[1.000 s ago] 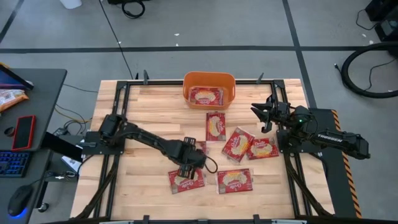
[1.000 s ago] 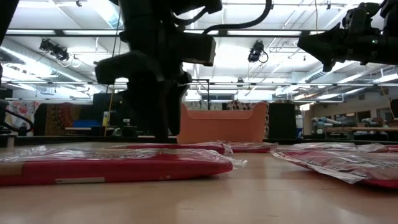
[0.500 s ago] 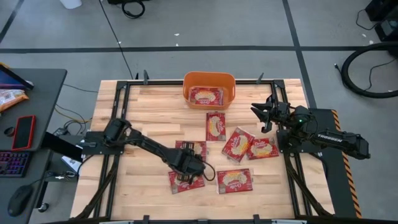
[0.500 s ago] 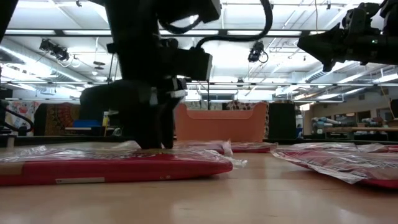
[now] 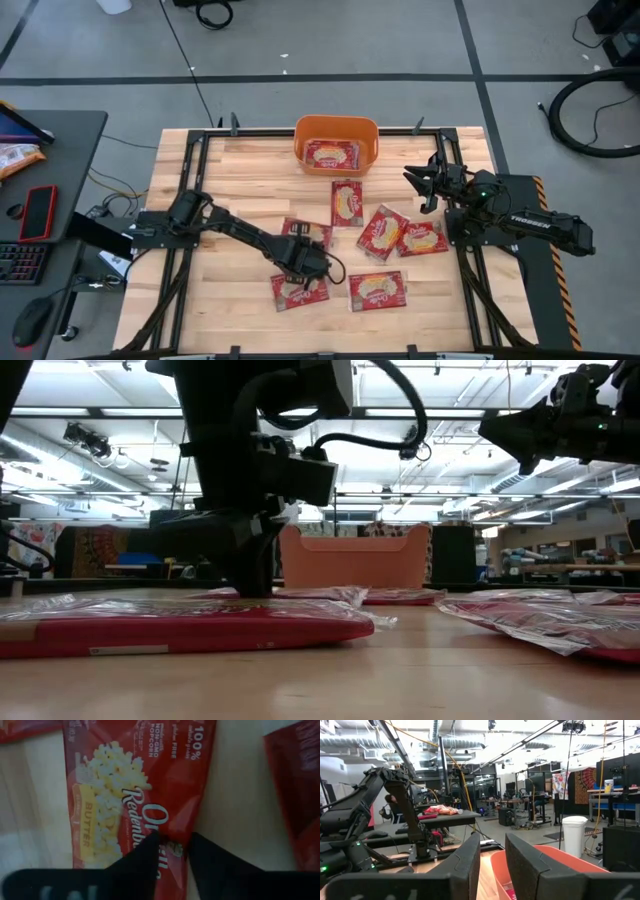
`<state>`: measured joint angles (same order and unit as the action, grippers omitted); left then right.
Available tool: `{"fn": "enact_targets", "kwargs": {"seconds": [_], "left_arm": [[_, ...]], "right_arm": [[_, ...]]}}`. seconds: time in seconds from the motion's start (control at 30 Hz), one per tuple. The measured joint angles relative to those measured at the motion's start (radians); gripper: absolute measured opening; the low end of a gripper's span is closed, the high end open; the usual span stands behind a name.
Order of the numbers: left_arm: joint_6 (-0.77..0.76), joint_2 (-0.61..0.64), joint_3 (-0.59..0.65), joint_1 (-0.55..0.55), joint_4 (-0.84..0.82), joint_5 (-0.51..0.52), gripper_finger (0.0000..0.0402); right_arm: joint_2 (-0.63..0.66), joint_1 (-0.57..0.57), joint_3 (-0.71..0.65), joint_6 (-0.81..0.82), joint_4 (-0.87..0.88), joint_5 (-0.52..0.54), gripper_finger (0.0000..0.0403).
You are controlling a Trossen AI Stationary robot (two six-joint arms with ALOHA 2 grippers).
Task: Sort popcorn bags into baskets
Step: Put the red popcorn bag into the orange bin
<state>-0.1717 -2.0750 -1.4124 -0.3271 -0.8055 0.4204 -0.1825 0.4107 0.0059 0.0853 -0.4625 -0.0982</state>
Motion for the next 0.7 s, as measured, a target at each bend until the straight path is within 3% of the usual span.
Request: {"fn": "enact_targets", "kwargs": {"seconds": [0.2,0.7], "left_arm": [[0.007,0.010,0.000,0.004,-0.017,-0.019,0.0009],[0.068,0.279,-0.010,0.209,-0.040,-0.019,0.0003]], "right_arm": [[0.000,0.000,0.000,0.000,0.000,0.000,0.0096],[0.000,0.000,0.000,0.000,-0.001,0.000,0.0096]]}}
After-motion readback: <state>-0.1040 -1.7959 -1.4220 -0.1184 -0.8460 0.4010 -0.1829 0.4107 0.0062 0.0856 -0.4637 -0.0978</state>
